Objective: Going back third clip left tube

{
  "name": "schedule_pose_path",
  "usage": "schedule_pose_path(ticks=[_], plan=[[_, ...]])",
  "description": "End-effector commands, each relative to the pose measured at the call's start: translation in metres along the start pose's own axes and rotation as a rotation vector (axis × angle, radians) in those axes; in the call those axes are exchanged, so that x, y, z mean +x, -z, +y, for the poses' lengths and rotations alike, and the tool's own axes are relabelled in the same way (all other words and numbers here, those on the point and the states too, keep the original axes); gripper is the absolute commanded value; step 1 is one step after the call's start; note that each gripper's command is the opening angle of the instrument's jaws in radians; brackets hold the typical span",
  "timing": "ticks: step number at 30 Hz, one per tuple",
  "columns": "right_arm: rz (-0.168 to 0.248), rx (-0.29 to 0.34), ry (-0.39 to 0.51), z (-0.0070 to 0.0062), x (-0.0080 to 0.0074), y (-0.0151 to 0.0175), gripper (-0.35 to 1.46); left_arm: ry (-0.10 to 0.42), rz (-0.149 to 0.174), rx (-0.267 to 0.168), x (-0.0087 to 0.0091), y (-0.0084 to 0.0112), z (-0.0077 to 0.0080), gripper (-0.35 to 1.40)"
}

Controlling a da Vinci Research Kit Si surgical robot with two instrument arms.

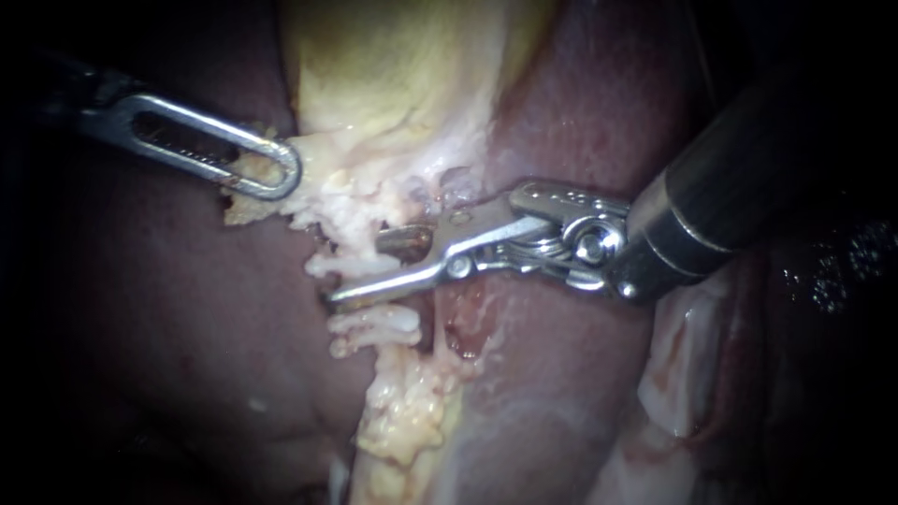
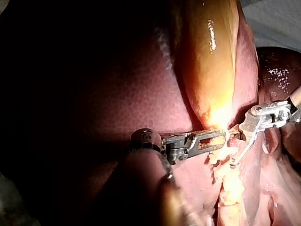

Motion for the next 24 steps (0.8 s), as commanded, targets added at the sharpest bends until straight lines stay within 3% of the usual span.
schedule_pose_path(ticks=[1,10,14,19,24], plan=[[0.000,0.000,-0.001,0.0000,-0.0001,0.0000,0.50,0.002,0.000,-0.002,0.0000,0.0001,0.0001,-0.35],[-0.012,0.010,0.091,-0.0012,-0.0007,0.0020,0.50,0.003,0.007,0.002,0.0003,0.0008,0.0000,-0.35],[-0.042,-0.044,0.167,-0.0025,-0.0006,0.0043,0.50,0.004,0.010,0.004,0.0005,0.0012,-0.0006,-0.35],[-0.119,-0.120,0.271,-0.0049,0.0014,0.0073,0.50,0.003,0.012,0.005,0.0006,0.0015,-0.0010,-0.35],[-0.142,-0.142,0.335,-0.0080,0.0034,0.0099,0.50,0.003,0.012,0.005,0.0006,0.0016,-0.0011,-0.35]])
